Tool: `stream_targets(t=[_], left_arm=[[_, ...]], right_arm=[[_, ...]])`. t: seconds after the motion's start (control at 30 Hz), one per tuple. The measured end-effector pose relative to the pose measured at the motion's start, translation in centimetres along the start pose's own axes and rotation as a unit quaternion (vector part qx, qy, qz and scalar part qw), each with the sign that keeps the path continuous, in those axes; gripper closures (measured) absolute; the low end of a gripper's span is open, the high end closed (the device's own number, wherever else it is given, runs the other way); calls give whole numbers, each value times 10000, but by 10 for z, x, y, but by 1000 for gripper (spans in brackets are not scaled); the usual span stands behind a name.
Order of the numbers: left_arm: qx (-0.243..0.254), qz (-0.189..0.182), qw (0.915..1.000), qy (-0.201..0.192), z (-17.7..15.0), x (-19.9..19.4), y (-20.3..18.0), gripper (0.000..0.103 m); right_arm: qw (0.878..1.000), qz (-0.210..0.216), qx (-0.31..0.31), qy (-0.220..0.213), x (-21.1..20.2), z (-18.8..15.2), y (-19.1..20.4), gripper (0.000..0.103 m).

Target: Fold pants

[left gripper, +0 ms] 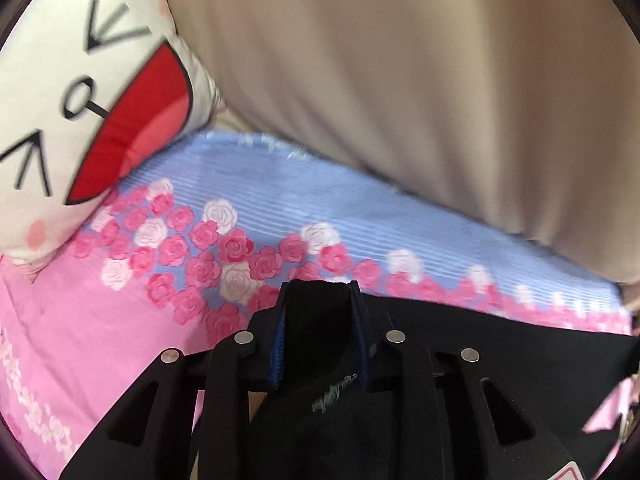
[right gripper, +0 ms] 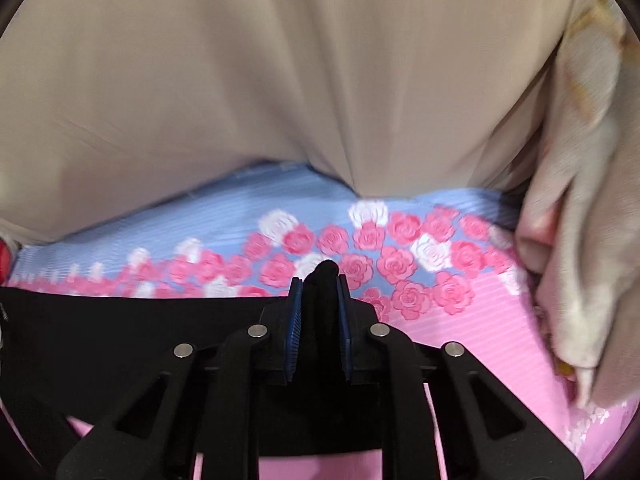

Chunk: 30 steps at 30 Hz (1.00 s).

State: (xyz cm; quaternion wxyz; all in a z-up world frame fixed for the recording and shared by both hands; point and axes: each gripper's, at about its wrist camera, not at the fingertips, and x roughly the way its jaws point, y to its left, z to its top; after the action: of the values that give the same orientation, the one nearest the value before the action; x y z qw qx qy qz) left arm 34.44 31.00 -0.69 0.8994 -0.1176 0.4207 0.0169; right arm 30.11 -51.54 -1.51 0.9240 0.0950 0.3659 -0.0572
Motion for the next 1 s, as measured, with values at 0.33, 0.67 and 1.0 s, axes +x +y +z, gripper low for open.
stream_targets(t=[0.33,0.67,1.0], left_arm=[[743,-606,9926,-750,-60,-157,-3,79],[816,-182,9964,-123,-184,-169,58,102],[227,182,9987,421,-226,-130,92,87]], right_arm=[[9925,543,-643,-892,-142,-35,7,88],[9915,803,-783,-652,-191,-156,-26,88],[9966,799,-126,-164,-176,-217,-61,86]])
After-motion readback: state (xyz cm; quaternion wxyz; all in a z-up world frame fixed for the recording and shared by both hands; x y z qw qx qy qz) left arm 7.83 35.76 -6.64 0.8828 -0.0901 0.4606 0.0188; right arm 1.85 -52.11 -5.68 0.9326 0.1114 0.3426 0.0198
